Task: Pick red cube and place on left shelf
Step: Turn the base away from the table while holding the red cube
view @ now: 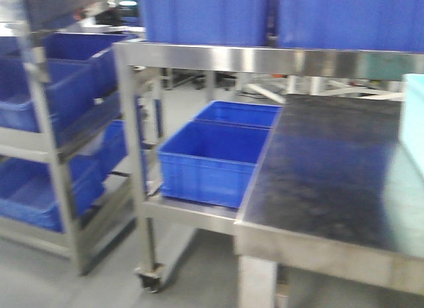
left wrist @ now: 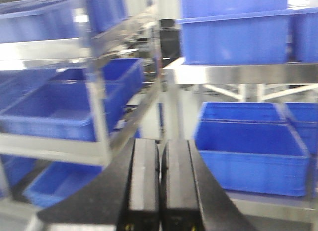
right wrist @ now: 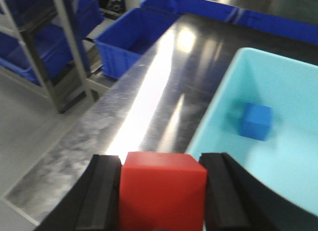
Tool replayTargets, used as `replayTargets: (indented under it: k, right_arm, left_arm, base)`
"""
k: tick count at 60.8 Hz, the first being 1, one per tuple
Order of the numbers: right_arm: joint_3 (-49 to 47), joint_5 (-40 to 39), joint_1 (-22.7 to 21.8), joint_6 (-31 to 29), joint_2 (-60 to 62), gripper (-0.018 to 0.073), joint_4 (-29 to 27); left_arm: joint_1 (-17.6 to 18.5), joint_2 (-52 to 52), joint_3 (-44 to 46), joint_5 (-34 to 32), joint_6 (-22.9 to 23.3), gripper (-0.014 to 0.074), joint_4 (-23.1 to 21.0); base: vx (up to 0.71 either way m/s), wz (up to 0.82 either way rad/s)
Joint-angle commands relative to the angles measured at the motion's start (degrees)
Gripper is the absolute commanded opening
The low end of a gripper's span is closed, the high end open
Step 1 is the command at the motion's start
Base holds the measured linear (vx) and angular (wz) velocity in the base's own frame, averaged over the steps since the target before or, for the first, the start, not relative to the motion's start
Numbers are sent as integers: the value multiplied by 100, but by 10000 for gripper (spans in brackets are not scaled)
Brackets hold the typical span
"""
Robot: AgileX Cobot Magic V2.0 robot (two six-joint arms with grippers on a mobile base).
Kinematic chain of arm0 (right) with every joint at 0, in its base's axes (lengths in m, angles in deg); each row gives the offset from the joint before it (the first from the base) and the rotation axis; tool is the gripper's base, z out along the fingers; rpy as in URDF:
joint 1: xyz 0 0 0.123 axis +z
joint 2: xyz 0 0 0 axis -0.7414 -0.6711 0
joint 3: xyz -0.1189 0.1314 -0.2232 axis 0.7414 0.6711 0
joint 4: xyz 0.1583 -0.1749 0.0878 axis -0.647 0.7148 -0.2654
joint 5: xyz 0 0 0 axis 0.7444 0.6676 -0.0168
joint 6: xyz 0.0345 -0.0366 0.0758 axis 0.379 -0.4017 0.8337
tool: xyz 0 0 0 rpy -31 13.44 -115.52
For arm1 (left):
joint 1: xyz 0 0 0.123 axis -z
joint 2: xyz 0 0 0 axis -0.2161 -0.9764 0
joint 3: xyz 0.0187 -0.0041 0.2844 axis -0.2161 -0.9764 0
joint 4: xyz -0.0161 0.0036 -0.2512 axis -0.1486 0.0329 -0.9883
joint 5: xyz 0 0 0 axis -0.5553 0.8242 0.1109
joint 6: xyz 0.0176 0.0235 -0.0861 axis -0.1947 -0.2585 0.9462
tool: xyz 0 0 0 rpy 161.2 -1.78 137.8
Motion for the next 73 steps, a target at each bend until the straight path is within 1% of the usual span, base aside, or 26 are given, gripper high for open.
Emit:
replayTargets:
  k: [1, 17, 73]
  right_arm:
    - [-161, -432, -25, -20, 31, 57, 104]
    - [-161, -432, -25, -20, 31, 57, 104]
    - [-161, -432, -25, -20, 31, 57, 104]
  left_arm:
    - [16, -40, -126, -478, -8, 106, -32]
    - [16, -40, -126, -478, -8, 106, -32]
    - [16, -40, -126, -478, -8, 106, -32]
  base:
    - [-15, 35]
    - [-14, 51]
    - [-15, 60]
